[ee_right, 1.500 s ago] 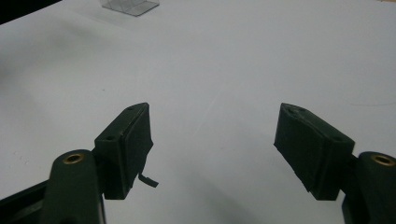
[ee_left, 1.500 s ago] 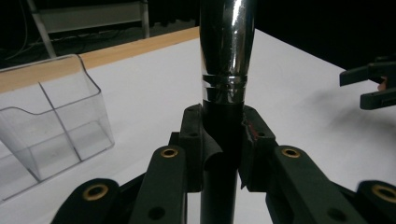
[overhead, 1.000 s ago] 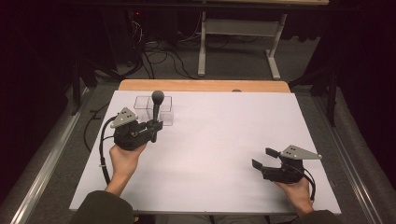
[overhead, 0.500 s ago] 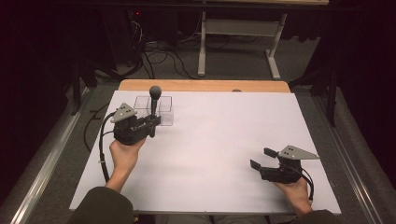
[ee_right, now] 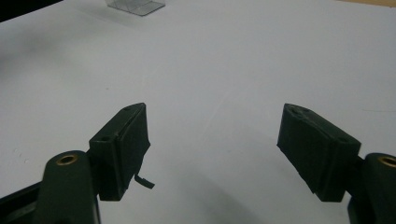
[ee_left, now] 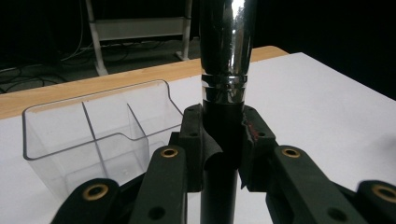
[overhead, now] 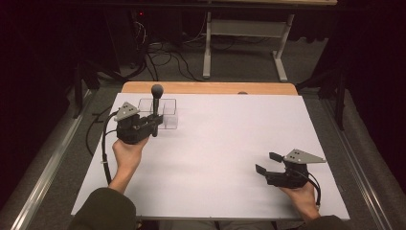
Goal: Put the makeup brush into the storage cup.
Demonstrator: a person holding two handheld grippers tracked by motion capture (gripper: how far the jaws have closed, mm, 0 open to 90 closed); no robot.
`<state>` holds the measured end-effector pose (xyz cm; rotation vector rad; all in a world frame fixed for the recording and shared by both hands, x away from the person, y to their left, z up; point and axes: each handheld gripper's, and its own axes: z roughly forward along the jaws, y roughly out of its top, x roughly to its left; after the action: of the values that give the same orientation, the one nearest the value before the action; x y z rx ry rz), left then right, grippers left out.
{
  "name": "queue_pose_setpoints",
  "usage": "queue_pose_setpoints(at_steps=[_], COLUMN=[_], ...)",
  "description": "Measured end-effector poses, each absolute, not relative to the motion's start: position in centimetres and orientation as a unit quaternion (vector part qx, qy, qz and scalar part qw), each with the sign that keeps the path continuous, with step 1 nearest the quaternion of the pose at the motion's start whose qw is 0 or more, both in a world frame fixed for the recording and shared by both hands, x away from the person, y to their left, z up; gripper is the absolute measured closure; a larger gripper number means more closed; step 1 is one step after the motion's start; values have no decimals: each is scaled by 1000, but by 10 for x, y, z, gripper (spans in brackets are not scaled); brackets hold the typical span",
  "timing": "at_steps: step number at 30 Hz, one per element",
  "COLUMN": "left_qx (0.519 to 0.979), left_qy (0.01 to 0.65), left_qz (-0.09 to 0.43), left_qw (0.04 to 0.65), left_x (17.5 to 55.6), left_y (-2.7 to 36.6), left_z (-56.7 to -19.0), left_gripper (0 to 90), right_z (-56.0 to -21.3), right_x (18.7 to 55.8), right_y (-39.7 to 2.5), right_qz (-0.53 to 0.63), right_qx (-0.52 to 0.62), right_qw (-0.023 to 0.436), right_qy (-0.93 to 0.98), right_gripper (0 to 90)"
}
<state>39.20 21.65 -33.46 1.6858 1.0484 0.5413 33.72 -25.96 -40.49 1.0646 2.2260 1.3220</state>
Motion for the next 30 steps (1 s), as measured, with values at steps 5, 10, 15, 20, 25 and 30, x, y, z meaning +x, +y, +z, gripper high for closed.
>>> queue_pose_setpoints(at_steps=[5, 10, 15, 20, 25, 30], left_qx=[700, 698, 699, 694, 693, 691], left_qy=[438, 442, 449, 461, 470, 474], left_qz=[231, 237, 241, 242, 241, 245], left_qw=[514, 511, 502, 497, 491, 488], left_x=[399, 407, 416, 425, 434, 439], left_y=[217, 216, 216, 218, 218, 217], left_z=[-331, -328, -328, -329, -330, -331], left_gripper=[740, 740, 740, 739, 740, 740], right_z=[-405, -405, -405, -405, -405, -405], right_x=[337, 338, 338, 338, 338, 337], right_y=[-259, -259, -260, -259, -259, -258], right_qz=[465, 466, 467, 468, 469, 466], right_qx=[374, 376, 376, 377, 375, 375], right_qw=[169, 168, 168, 168, 166, 164], right_qy=[784, 783, 782, 782, 782, 784], right_gripper=[262, 264, 265, 265, 268, 269])
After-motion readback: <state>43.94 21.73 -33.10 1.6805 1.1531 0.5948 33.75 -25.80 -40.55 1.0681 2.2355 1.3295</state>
